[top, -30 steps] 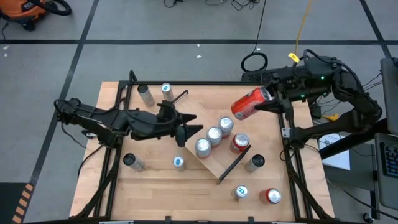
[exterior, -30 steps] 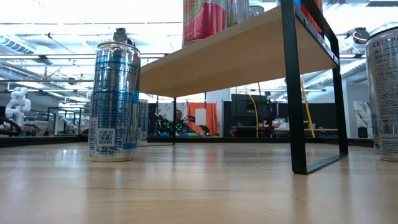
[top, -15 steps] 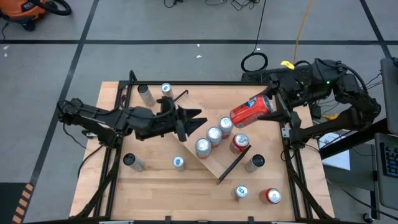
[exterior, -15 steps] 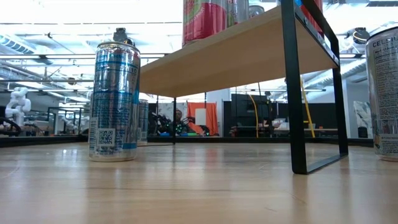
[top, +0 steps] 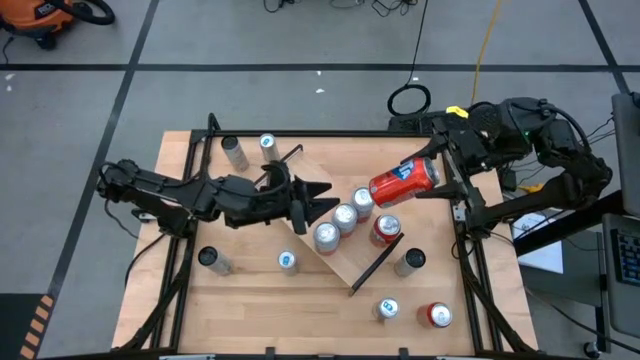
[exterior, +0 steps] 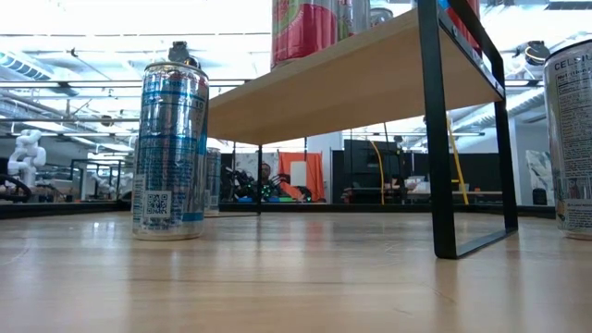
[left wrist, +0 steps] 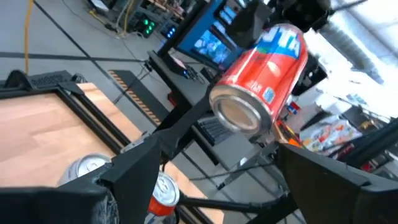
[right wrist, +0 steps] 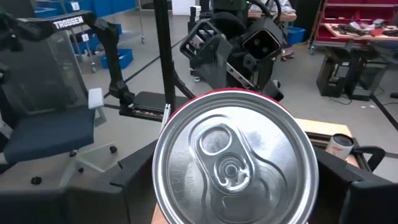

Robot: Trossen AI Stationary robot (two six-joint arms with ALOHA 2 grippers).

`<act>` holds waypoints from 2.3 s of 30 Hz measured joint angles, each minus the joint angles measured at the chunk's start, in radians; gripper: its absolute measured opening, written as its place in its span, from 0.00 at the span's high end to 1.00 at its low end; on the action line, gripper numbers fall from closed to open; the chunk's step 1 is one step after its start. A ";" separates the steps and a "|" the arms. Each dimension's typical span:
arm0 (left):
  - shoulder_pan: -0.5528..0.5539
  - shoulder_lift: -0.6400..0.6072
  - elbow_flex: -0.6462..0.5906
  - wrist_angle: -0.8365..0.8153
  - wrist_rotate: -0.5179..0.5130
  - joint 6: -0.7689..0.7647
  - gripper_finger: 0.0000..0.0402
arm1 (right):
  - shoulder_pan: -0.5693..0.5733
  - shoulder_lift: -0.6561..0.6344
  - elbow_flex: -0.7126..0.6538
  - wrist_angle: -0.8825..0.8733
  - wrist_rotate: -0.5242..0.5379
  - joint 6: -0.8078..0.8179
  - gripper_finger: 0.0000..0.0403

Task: Place canned beverage on shelf
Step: Put the top red soda can on the shelf aligned with the other red soda can

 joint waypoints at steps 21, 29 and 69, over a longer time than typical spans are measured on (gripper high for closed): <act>0.030 -0.001 0.000 -0.002 0.179 0.071 0.16 | 0.000 0.001 -0.001 -0.023 -0.002 -0.103 0.33; 0.085 -0.001 0.000 0.035 0.200 0.190 0.03 | 0.000 0.020 -0.001 -0.022 -0.029 -0.123 0.33; 0.098 0.037 0.001 0.059 0.359 0.356 0.06 | 0.000 0.237 -0.001 0.233 -0.108 -0.092 0.32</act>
